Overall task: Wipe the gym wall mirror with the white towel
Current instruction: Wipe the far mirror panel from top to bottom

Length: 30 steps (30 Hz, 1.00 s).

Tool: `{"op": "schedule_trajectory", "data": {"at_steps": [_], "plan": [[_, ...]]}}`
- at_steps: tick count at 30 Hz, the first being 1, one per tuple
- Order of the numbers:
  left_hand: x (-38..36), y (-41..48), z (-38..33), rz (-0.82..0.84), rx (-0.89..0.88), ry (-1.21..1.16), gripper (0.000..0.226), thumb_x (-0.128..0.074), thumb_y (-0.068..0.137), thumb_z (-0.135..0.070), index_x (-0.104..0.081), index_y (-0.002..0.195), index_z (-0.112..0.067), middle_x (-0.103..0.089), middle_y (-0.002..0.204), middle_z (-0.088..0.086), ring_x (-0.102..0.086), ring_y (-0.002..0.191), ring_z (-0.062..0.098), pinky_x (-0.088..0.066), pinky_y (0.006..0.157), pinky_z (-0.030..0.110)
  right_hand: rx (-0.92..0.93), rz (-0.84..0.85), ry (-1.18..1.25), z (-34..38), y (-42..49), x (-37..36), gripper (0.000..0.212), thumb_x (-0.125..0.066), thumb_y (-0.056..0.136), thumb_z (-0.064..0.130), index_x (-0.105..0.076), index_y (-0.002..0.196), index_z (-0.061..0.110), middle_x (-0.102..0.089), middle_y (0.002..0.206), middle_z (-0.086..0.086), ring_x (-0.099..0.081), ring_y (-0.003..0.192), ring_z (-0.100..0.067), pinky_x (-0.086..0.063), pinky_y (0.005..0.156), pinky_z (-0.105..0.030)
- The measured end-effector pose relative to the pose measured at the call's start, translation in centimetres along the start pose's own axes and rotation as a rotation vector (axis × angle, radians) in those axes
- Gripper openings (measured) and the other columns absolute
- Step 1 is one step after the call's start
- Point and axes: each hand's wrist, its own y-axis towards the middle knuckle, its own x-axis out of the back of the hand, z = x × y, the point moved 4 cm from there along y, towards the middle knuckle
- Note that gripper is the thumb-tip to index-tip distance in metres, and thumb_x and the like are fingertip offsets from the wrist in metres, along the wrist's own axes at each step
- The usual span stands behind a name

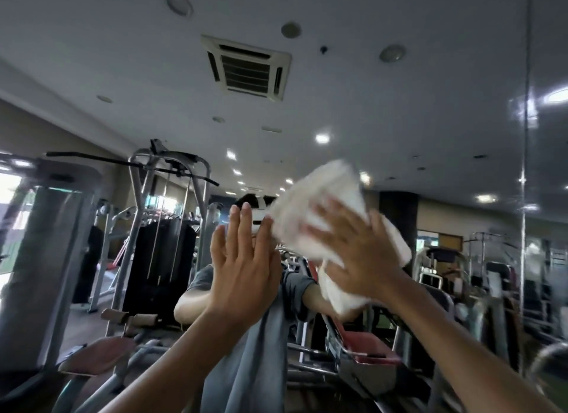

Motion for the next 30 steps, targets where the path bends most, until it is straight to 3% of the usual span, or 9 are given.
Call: {"op": "schedule_trajectory", "data": {"at_steps": [3, 9, 13, 15, 22, 24, 27, 28, 30], "plan": [[-0.1, 0.4, -0.7, -0.016, -0.079, 0.028, 0.058, -0.035, 0.099, -0.038, -0.034, 0.149, -0.009, -0.025, 0.159, 0.027, -0.013, 0.150, 0.036, -0.012, 0.119, 0.058, 0.196, 0.078, -0.041, -5.1, -3.6, 1.5, 0.068, -0.052, 0.080, 0.037, -0.039, 0.146, 0.038, -0.032, 0.161, 0.000, -0.030, 0.148, -0.024, -0.036, 0.103, -0.062], [-1.1, 1.2, -4.5, -0.040, -0.151, 0.052, 0.059, -0.035, 0.097, -0.039, -0.036, 0.148, -0.009, -0.029, 0.157, 0.029, -0.020, 0.149, 0.039, -0.013, 0.115, 0.058, -0.976, -0.252, -0.008, -12.1, -6.8, 2.9, 0.064, -0.040, 0.085, 0.034, -0.042, 0.149, 0.027, -0.031, 0.162, -0.001, -0.026, 0.148, -0.026, -0.024, 0.111, -0.067], [-2.2, 1.8, -8.5, -0.052, -0.242, 0.024, 0.058, -0.037, 0.096, -0.038, -0.048, 0.143, -0.007, -0.036, 0.154, 0.028, -0.024, 0.146, 0.038, -0.018, 0.114, 0.059, -0.114, 0.000, -0.093, -7.8, -8.6, 1.8, 0.069, -0.047, 0.081, 0.034, -0.040, 0.150, 0.030, -0.029, 0.163, -0.002, -0.025, 0.150, -0.025, -0.029, 0.105, -0.055], [-2.8, 2.2, -9.9, -0.050, -0.253, 0.035, 0.056, -0.037, 0.095, -0.037, -0.050, 0.141, -0.007, -0.038, 0.153, 0.029, -0.030, 0.146, 0.040, -0.021, 0.114, 0.059, 0.046, 0.063, -0.098, -10.2, -10.7, 2.6, 0.070, -0.049, 0.077, 0.033, -0.040, 0.147, 0.032, -0.029, 0.161, 0.000, -0.026, 0.149, -0.023, -0.031, 0.104, -0.053], [-3.8, 1.5, -12.0, -0.098, -0.303, 0.087, 0.047, -0.035, 0.099, -0.033, -0.049, 0.138, -0.012, -0.038, 0.155, 0.024, -0.036, 0.145, 0.037, -0.030, 0.111, 0.059, -1.219, -0.290, 0.020, -15.3, -13.2, 3.3, 0.067, -0.034, 0.085, 0.038, -0.038, 0.151, 0.029, -0.030, 0.162, 0.003, -0.022, 0.150, -0.020, -0.017, 0.116, -0.064], [-4.0, 0.8, -12.0, -0.118, -0.297, 0.092, 0.046, -0.036, 0.099, -0.033, -0.049, 0.139, -0.013, -0.037, 0.156, 0.024, -0.037, 0.145, 0.037, -0.030, 0.112, 0.059, -1.009, -0.238, -0.028, -12.6, -13.7, 2.9, 0.067, -0.037, 0.086, 0.036, -0.037, 0.152, 0.026, -0.030, 0.162, -0.002, -0.023, 0.150, -0.024, -0.016, 0.115, -0.061], [-4.0, 0.1, -12.3, -0.106, -0.292, 0.051, 0.051, -0.041, 0.098, -0.035, -0.050, 0.142, -0.011, -0.033, 0.158, 0.025, -0.032, 0.147, 0.037, -0.024, 0.115, 0.060, -0.214, 0.031, -0.113, -9.9, -17.7, 2.2, 0.072, -0.050, 0.078, 0.032, -0.038, 0.149, 0.027, -0.029, 0.162, -0.005, -0.022, 0.151, -0.023, -0.021, 0.112, -0.054], [-4.1, -0.1, -12.3, -0.093, -0.293, 0.033, 0.055, -0.043, 0.096, -0.037, -0.049, 0.144, -0.010, -0.030, 0.159, 0.025, -0.028, 0.149, 0.038, -0.023, 0.116, 0.061, -0.111, 0.077, -0.114, -10.9, -19.2, 2.5, 0.074, -0.052, 0.077, 0.033, -0.038, 0.149, 0.028, -0.026, 0.163, -0.002, -0.020, 0.152, -0.021, -0.024, 0.112, -0.055], [-4.1, -0.4, -12.4, -0.071, -0.293, 0.011, 0.061, -0.043, 0.094, -0.040, -0.047, 0.146, -0.009, -0.027, 0.160, 0.025, -0.023, 0.150, 0.038, -0.021, 0.117, 0.061, -0.354, 0.029, -0.064, -13.9, -21.0, 3.3, 0.070, -0.050, 0.078, 0.034, -0.040, 0.148, 0.028, -0.025, 0.162, 0.003, -0.022, 0.151, -0.020, -0.033, 0.108, -0.060]]}}
